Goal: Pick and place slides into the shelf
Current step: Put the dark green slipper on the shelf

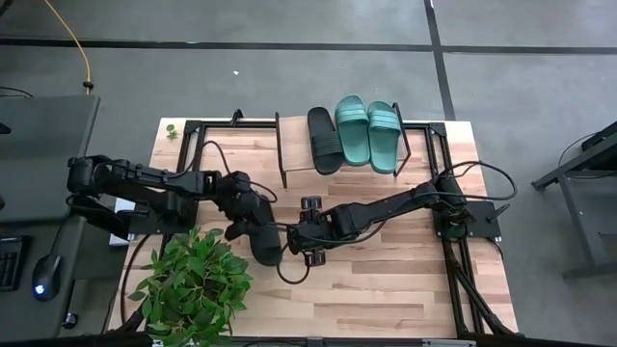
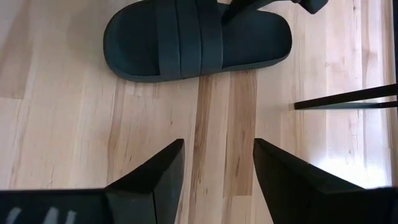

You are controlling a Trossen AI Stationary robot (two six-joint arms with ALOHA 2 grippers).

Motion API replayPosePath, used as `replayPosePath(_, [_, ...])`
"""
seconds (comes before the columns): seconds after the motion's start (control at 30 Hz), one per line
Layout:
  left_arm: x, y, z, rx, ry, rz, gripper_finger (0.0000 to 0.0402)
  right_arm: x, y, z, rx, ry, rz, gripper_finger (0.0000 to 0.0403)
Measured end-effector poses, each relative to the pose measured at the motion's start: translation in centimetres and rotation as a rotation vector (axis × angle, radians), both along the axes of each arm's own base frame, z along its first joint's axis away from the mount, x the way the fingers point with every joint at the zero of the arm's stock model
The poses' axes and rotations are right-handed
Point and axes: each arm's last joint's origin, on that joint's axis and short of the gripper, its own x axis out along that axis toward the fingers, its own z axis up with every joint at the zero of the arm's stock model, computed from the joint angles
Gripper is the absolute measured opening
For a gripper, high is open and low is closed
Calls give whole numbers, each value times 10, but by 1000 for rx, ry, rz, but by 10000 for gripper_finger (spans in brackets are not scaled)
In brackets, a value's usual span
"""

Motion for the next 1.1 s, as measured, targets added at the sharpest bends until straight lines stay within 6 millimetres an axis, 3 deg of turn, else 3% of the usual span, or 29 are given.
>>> replayPosePath(0.33, [3,0,2,-7,-21,13,209,0,0,0,0,0,0,181])
replayPosePath(0.77, [12,2,-20,-52,46,-6,209,0,0,0,0,0,0,181])
replayPosePath(1.1, [13,1,-22,-50,40,-41,198,0,0,0,0,-1,0,181])
